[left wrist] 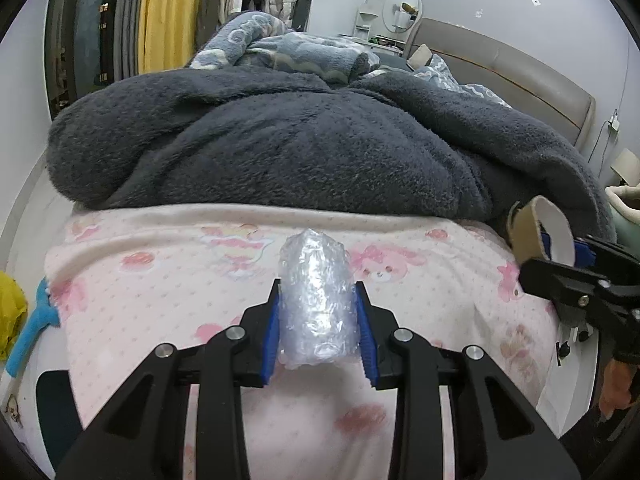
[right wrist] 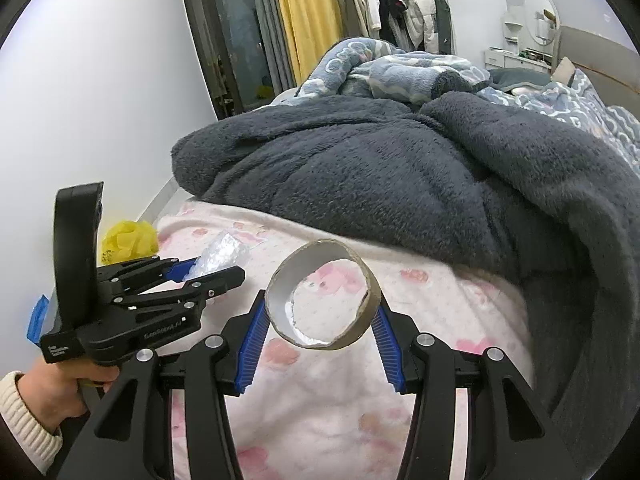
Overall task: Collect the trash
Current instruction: 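Grasp the small bubble-wrap piece with the left gripper while the right lifts the tape core, then carry both items over the bin and open the left gripper to drop the bubble wrap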
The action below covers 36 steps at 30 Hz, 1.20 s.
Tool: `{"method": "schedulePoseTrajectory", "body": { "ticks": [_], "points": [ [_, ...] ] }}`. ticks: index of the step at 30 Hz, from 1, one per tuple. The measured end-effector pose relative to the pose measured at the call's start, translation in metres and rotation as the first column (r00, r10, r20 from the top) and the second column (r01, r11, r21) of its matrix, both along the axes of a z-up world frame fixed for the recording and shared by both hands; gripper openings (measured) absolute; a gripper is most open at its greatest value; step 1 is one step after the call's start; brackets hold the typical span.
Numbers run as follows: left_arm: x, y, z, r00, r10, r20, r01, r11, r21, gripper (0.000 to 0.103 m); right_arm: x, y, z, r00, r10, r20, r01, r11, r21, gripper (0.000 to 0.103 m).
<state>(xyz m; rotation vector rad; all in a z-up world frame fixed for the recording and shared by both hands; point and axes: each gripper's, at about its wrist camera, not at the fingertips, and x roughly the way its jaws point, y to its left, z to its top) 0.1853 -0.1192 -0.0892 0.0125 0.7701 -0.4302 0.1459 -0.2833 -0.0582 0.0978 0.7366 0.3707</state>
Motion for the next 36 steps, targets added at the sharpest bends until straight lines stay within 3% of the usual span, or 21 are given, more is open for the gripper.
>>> {"method": "schedulePoseTrajectory", "body": {
  "ticks": [8,15,27,36],
  "points": [
    [-0.016,0.035,0.002,0.999,0.042,0.001,-0.042,0.999,0.020,0.036,-0.021,0.034,0.015,0.999,0.038,0.026,-0.039,0.999,0.015,0.051],
    [-0.022,0.085,-0.004,0.989,0.143,-0.023,-0.142,0.989,0.044,0.036,-0.028,0.079,0.026,0.994,0.100,0.047,-0.102,0.994,0.029,0.051],
    [-0.030,0.172,-0.028,0.957,0.271,-0.100,-0.265,0.962,0.073,0.036,-0.027,0.156,0.035,0.974,0.215,0.064,-0.218,0.975,0.041,0.051],
    [-0.030,0.228,-0.060,0.913,0.359,-0.192,-0.349,0.933,0.085,0.036,-0.025,0.205,0.039,0.956,0.285,0.065,-0.289,0.956,0.053,0.051]
  ]
}}
